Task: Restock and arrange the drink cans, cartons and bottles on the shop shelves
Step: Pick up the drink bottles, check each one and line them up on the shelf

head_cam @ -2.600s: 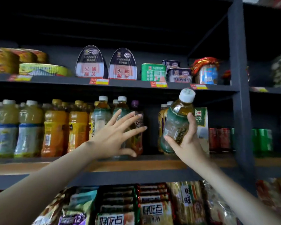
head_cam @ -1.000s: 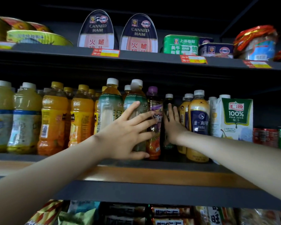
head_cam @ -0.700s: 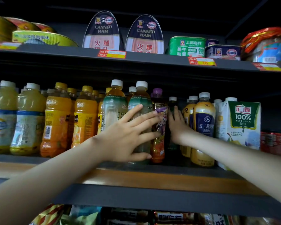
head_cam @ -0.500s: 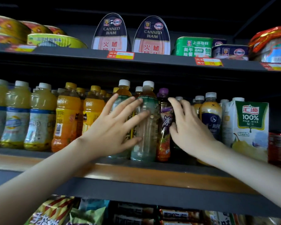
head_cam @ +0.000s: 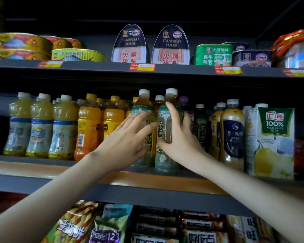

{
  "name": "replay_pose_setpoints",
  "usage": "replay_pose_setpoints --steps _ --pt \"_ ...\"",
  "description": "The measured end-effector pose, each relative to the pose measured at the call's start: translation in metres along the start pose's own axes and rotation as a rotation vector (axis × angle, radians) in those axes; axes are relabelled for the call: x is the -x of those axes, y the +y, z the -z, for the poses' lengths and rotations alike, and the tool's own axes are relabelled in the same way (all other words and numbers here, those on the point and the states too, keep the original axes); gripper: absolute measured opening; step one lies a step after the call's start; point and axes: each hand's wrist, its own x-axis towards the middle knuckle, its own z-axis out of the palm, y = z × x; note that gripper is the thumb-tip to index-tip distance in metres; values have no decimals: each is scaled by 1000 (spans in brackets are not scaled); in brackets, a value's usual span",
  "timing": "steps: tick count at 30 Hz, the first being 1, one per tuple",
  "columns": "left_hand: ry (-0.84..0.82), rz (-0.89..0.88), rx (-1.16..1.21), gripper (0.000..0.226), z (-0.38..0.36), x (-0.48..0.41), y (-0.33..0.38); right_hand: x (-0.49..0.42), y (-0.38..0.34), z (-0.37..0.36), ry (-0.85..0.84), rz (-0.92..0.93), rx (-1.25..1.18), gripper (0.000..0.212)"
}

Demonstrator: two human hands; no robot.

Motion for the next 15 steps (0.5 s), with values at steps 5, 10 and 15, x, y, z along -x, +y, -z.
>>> replay_pose_setpoints --steps 5,10,15 --pt "9 -81 -98 75 -2 -13 6 16 24 26 52 -13 13 95" --pt "-28 -173 -200 79 -10 -40 19 19 62 47 68 -78 58 99" --pt "-88 -229 -299 91 -25 -66 34 9 92 54 -26 -163 22 112"
